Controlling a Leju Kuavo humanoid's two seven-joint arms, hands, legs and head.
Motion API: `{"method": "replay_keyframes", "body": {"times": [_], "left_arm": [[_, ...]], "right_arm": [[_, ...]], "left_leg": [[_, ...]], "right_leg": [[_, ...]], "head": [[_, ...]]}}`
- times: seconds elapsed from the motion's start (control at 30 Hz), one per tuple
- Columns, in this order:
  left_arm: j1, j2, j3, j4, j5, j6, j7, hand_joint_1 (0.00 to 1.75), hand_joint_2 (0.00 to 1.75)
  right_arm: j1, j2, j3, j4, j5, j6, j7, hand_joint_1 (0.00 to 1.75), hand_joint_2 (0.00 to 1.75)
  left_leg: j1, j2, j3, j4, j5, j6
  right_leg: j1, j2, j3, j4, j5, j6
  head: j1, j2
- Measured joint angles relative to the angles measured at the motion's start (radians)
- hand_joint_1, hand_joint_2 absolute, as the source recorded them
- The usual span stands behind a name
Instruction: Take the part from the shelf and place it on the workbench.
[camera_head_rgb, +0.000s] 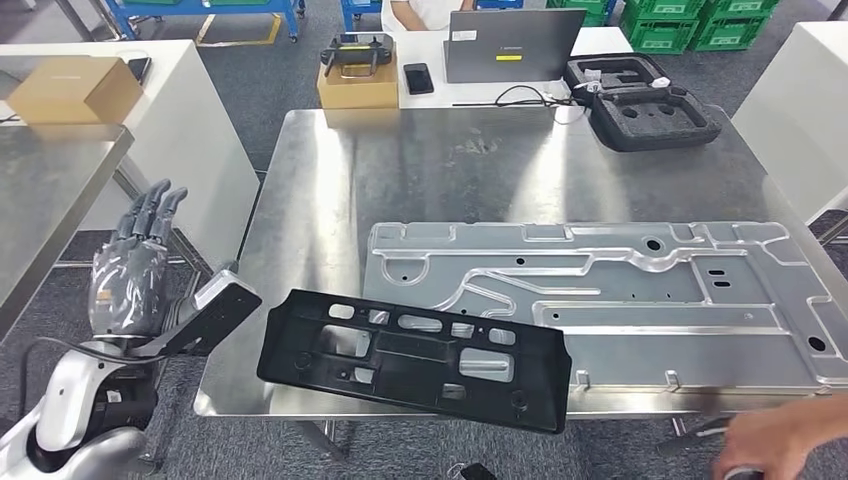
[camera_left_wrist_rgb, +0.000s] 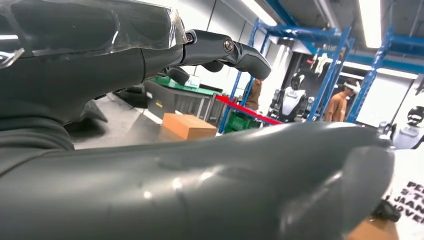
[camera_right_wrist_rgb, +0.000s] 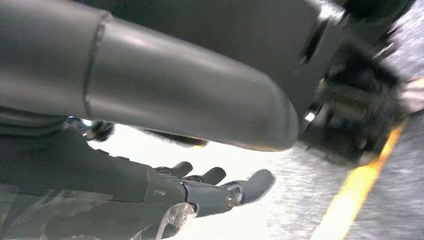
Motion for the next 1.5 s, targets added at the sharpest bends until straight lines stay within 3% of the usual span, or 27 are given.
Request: {"method": "replay_keyframes", "body": {"times": [0.07, 0.13, 0.27, 0.33, 0.4, 0.43, 0.47, 0.5, 0.53, 0.6, 0.67, 0.73, 0.8, 0.83, 0.9, 0.93, 0.97, 1.0, 1.03, 1.13, 1.17, 1.23, 1.3, 1.37, 1.43, 1.47, 1.5], "left_arm": [[0.006, 0.001, 0.008, 0.0, 0.009, 0.007, -0.004, 0.0, 0.0], [0.009, 0.002, 0.017, 0.0, 0.015, 0.015, -0.01, 0.0, 0.0], [0.01, 0.006, 0.026, 0.0, 0.02, 0.02, -0.019, 0.0, 0.0], [0.011, 0.008, 0.031, 0.0, 0.023, 0.022, -0.021, 0.0, 0.0], [0.012, 0.009, 0.035, 0.0, 0.027, 0.025, -0.021, 0.0, 0.0], [0.014, 0.009, 0.037, 0.0, 0.029, 0.029, -0.021, 0.0, 0.0], [0.015, 0.009, 0.039, 0.0, 0.031, 0.034, -0.021, 0.0, 0.0], [0.015, 0.009, 0.041, 0.0, 0.032, 0.039, -0.021, 0.0, 0.0], [0.014, 0.009, 0.044, -0.001, 0.033, 0.044, -0.021, 0.0, 0.0], [0.009, 0.011, 0.05, -0.004, 0.034, 0.053, -0.022, 0.0, 0.0], [0.004, 0.015, 0.055, -0.008, 0.034, 0.058, -0.022, 0.0, 0.0], [0.003, 0.018, 0.059, -0.011, 0.034, 0.06, -0.023, 0.0, 0.0], [0.001, 0.019, 0.062, -0.015, 0.034, 0.059, -0.024, 0.0, 0.0], [0.001, 0.019, 0.062, -0.017, 0.034, 0.058, -0.024, 0.0, 0.0], [0.002, 0.018, 0.06, -0.018, 0.034, 0.057, -0.024, 0.0, 0.0], [0.004, 0.018, 0.057, -0.019, 0.034, 0.055, -0.024, 0.0, 0.0], [0.005, 0.017, 0.054, -0.019, 0.034, 0.054, -0.024, 0.0, 0.0], [0.005, 0.017, 0.051, -0.019, 0.034, 0.054, -0.024, 0.0, 0.0], [0.005, 0.017, 0.049, -0.019, 0.034, 0.053, -0.024, 0.0, 0.0], [0.004, 0.016, 0.047, -0.019, 0.034, 0.054, -0.025, 0.0, 0.0], [0.004, 0.016, 0.047, -0.019, 0.035, 0.054, -0.026, 0.0, 0.0], [0.004, 0.016, 0.047, -0.019, 0.037, 0.054, -0.028, 0.0, 0.0], [0.004, 0.016, 0.046, -0.019, 0.04, 0.054, -0.03, 0.0, 0.0], [0.005, 0.016, 0.045, -0.019, 0.042, 0.054, -0.033, 0.0, 0.0], [0.007, 0.016, 0.043, -0.019, 0.043, 0.054, -0.033, 0.0, 0.0], [0.008, 0.016, 0.041, -0.019, 0.043, 0.054, -0.033, 0.0, 0.0], [0.009, 0.015, 0.04, -0.019, 0.043, 0.054, -0.033, 0.0, 0.0]], "right_arm": [[-0.001, -0.022, 0.0, -0.001, -0.001, -0.021, 0.012, 0.0, 0.0], [-0.004, -0.047, -0.001, -0.002, -0.002, -0.04, 0.017, 0.0, 0.0], [-0.013, -0.096, -0.003, -0.012, -0.002, -0.067, 0.018, 0.0, 0.0], [-0.017, -0.118, -0.007, -0.019, -0.001, -0.078, 0.018, 0.0, 0.0], [-0.017, -0.139, -0.012, -0.03, 0.002, -0.093, 0.018, 0.0, 0.0], [-0.015, -0.148, -0.014, -0.036, 0.005, -0.1, 0.018, 0.0, 0.0], [-0.014, -0.157, -0.015, -0.044, 0.007, -0.106, 0.018, 0.0, 0.0], [-0.011, -0.166, -0.017, -0.052, 0.01, -0.11, 0.018, 0.0, 0.0], [-0.01, -0.174, -0.018, -0.061, 0.012, -0.112, 0.018, 0.0, 0.0], [-0.007, -0.185, -0.022, -0.079, 0.014, -0.113, 0.018, 0.0, 0.0], [-0.002, -0.189, -0.025, -0.093, 0.016, -0.113, 0.018, 0.0, 0.0], [0.002, -0.193, -0.028, -0.102, 0.014, -0.113, 0.018, 0.0, 0.0], [0.006, -0.197, -0.03, -0.109, 0.01, -0.113, 0.018, 0.0, 0.0], [0.009, -0.198, -0.031, -0.112, 0.009, -0.113, 0.018, 0.0, 0.0], [0.014, -0.199, -0.032, -0.117, 0.006, -0.113, 0.018, 0.0, 0.0], [0.017, -0.199, -0.032, -0.118, 0.004, -0.113, 0.018, 0.0, 0.0], [0.018, -0.2, -0.033, -0.119, 0.003, -0.113, 0.018, 0.0, 0.0], [0.019, -0.201, -0.033, -0.119, 0.003, -0.113, 0.018, 0.0, 0.0], [0.019, -0.202, -0.035, -0.12, 0.003, -0.113, 0.018, 0.0, 0.0], [0.019, -0.206, -0.042, -0.122, 0.004, -0.113, 0.018, 0.0, 0.0], [0.018, -0.206, -0.044, -0.123, 0.004, -0.113, 0.018, 0.0, 0.0], [0.018, -0.206, -0.047, -0.125, 0.004, -0.113, 0.018, 0.0, 0.0], [0.018, -0.206, -0.05, -0.127, 0.005, -0.113, 0.018, 0.0, 0.0], [0.018, -0.206, -0.053, -0.129, 0.007, -0.113, 0.02, 0.0, 0.0], [0.019, -0.207, -0.055, -0.129, 0.009, -0.114, 0.022, 0.0, 0.0], [0.019, -0.207, -0.056, -0.129, 0.009, -0.114, 0.022, 0.0, 0.0], [0.019, -0.207, -0.056, -0.129, 0.009, -0.114, 0.022, 0.0, 0.0]], "left_leg": [[-0.002, 0.0, -0.009, 0.01, 0.001, -0.002], [-0.006, 0.0, -0.022, 0.025, 0.003, -0.006], [-0.009, 0.0, -0.043, 0.05, -0.003, -0.021], [0.001, -0.001, -0.078, 0.139, -0.071, -0.04], [0.016, 0.0, -0.13, 0.29, -0.159, -0.06], [0.023, 0.0, -0.145, 0.346, -0.183, -0.065], [0.027, 0.0, -0.142, 0.365, -0.184, -0.067], [0.028, 0.0, -0.117, 0.34, -0.166, -0.066], [0.028, -0.001, -0.072, 0.273, -0.136, -0.062], [0.02, -0.001, 0.034, 0.099, -0.09, -0.042], [0.009, -0.003, 0.085, 0.004, -0.079, -0.026], [0.003, -0.003, 0.087, -0.016, -0.064, -0.017], [0.006, 0.0, 0.087, -0.039, -0.038, -0.008], [0.01, 0.001, 0.085, -0.05, -0.026, -0.006], [0.009, 0.003, 0.069, -0.049, -0.015, -0.003], [0.008, 0.003, 0.059, -0.045, -0.011, -0.003], [0.008, 0.003, 0.049, -0.039, -0.008, -0.003], [0.008, 0.002, 0.039, -0.031, -0.006, -0.004], [0.01, 0.002, 0.029, -0.022, -0.004, -0.005], [0.008, 0.002, -0.001, 0.015, -0.006, -0.014], [0.006, 0.002, -0.011, 0.027, -0.006, -0.018], [0.004, 0.002, -0.025, 0.039, -0.002, -0.024], [0.008, 0.002, -0.045, 0.071, -0.027, -0.034], [0.015, 0.002, -0.086, 0.18, -0.108, -0.051], [0.021, 0.002, -0.13, 0.324, -0.187, -0.061], [0.023, 0.002, -0.136, 0.365, -0.2, -0.061], [0.022, 0.002, -0.123, 0.366, -0.19, -0.057]], "right_leg": [[0.001, -0.001, 0.095, -0.148, 0.057, -0.002], [0.002, 0.0, 0.156, -0.26, 0.088, -0.007], [-0.002, -0.003, 0.15, -0.283, 0.101, -0.028], [-0.008, -0.007, 0.137, -0.285, 0.112, -0.04], [-0.009, -0.009, 0.119, -0.284, 0.124, -0.043], [-0.009, -0.009, 0.11, -0.284, 0.13, -0.043], [-0.01, -0.009, 0.103, -0.284, 0.135, -0.042], [-0.01, -0.009, 0.097, -0.284, 0.141, -0.04], [-0.01, -0.008, 0.092, -0.284, 0.145, -0.038], [-0.012, -0.007, 0.087, -0.285, 0.154, -0.032], [-0.018, -0.007, 0.084, -0.29, 0.166, -0.019], [-0.023, -0.006, 0.083, -0.303, 0.179, -0.005], [-0.021, -0.005, 0.072, -0.286, 0.156, 0.001], [-0.018, -0.004, 0.055, -0.244, 0.12, 0.001], [-0.016, -0.004, 0.001, -0.096, 0.029, 0.001], [-0.014, -0.004, -0.021, -0.025, 0.001, 0.003], [-0.013, -0.004, -0.03, 0.015, -0.006, 0.005], [-0.013, -0.004, -0.018, 0.013, 0.009, 0.006], [-0.012, -0.004, 0.015, -0.032, 0.037, 0.008], [-0.013, -0.002, 0.139, -0.238, 0.097, 0.011], [-0.013, -0.001, 0.154, -0.27, 0.099, 0.009], [-0.013, 0.0, 0.143, -0.271, 0.099, -0.001], [-0.016, -0.002, 0.127, -0.267, 0.107, -0.018], [-0.017, -0.006, 0.109, -0.267, 0.12, -0.032], [-0.016, -0.007, 0.091, -0.267, 0.133, -0.037], [-0.014, -0.007, 0.082, -0.267, 0.14, -0.038], [-0.012, -0.007, 0.073, -0.267, 0.148, -0.039]], "head": [[0.0, 0.0], [0.001, 0.0], [0.0, 0.0], [-0.002, 0.0], [-0.003, 0.0], [-0.003, 0.0], [-0.003, 0.0], [-0.003, 0.0], [-0.003, 0.0], [-0.003, 0.0], [-0.003, 0.0], [-0.004, 0.0], [-0.003, 0.0], [-0.002, 0.0], [0.0, 0.0], [0.0, 0.0], [0.0, 0.0], [0.0, 0.0], [0.0, 0.0], [0.002, 0.0], [0.001, 0.0], [0.001, 0.0], [0.0, 0.0], [-0.002, 0.0], [-0.002, 0.0], [-0.002, 0.0], [-0.002, 0.0]]}}
